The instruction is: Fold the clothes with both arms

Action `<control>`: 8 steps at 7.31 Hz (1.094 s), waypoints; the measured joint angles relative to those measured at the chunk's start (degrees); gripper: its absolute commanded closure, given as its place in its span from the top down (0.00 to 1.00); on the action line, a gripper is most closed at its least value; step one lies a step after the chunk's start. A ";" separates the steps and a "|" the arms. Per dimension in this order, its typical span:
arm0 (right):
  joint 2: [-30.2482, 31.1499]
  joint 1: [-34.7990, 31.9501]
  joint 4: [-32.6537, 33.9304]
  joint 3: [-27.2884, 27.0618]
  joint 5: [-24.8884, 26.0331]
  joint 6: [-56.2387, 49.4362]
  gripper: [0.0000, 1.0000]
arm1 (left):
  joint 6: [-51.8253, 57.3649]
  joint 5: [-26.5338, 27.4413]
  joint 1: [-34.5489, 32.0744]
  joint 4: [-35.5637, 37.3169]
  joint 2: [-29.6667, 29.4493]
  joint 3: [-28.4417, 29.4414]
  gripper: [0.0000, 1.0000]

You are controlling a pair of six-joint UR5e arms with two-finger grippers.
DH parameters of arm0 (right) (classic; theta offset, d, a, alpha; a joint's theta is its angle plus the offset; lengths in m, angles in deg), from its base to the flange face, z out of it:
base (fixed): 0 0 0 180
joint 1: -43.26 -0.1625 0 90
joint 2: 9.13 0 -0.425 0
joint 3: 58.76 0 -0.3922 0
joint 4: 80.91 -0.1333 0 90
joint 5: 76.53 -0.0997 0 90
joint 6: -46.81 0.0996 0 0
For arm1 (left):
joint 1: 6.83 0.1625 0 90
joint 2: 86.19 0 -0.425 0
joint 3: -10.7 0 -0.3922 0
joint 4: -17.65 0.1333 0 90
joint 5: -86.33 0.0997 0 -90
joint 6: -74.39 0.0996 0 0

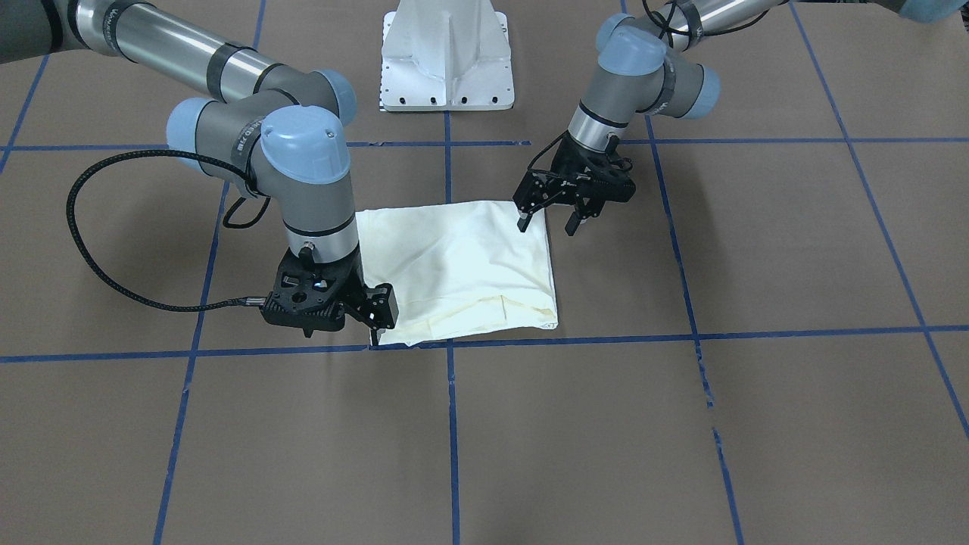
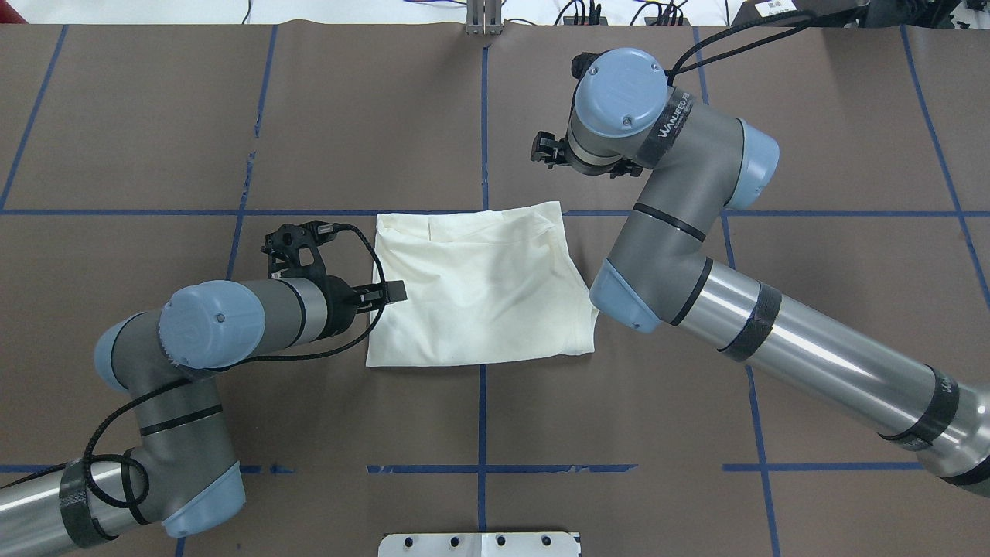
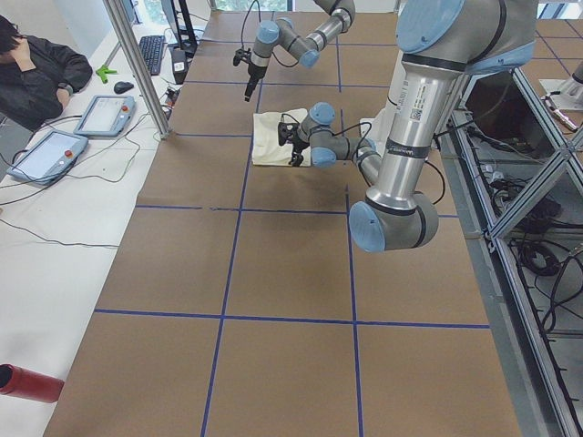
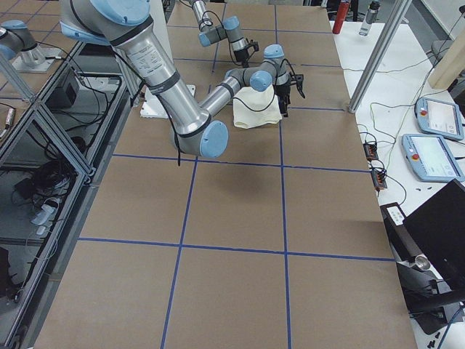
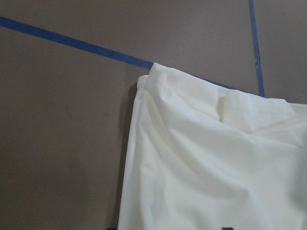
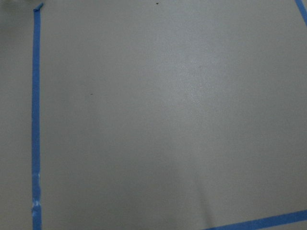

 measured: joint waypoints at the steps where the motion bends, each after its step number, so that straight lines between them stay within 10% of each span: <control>1: 0.00 0.00 -0.02 -0.01 0.02 0.00 1.00 | -0.21 0.10 0.44 0.00 0.28 0.01 0.70; 4: 0.04 0.01 -0.01 -0.01 0.03 -0.06 1.00 | -3.15 0.15 1.99 0.00 -0.94 0.47 0.52; 6: 0.08 0.04 -0.02 -0.01 0.03 -0.08 1.00 | -3.71 0.15 2.77 0.00 -1.27 0.92 0.09; 8: 0.09 0.06 -0.03 -0.01 0.03 -0.08 1.00 | -3.65 0.17 2.91 0.00 -1.01 0.97 0.00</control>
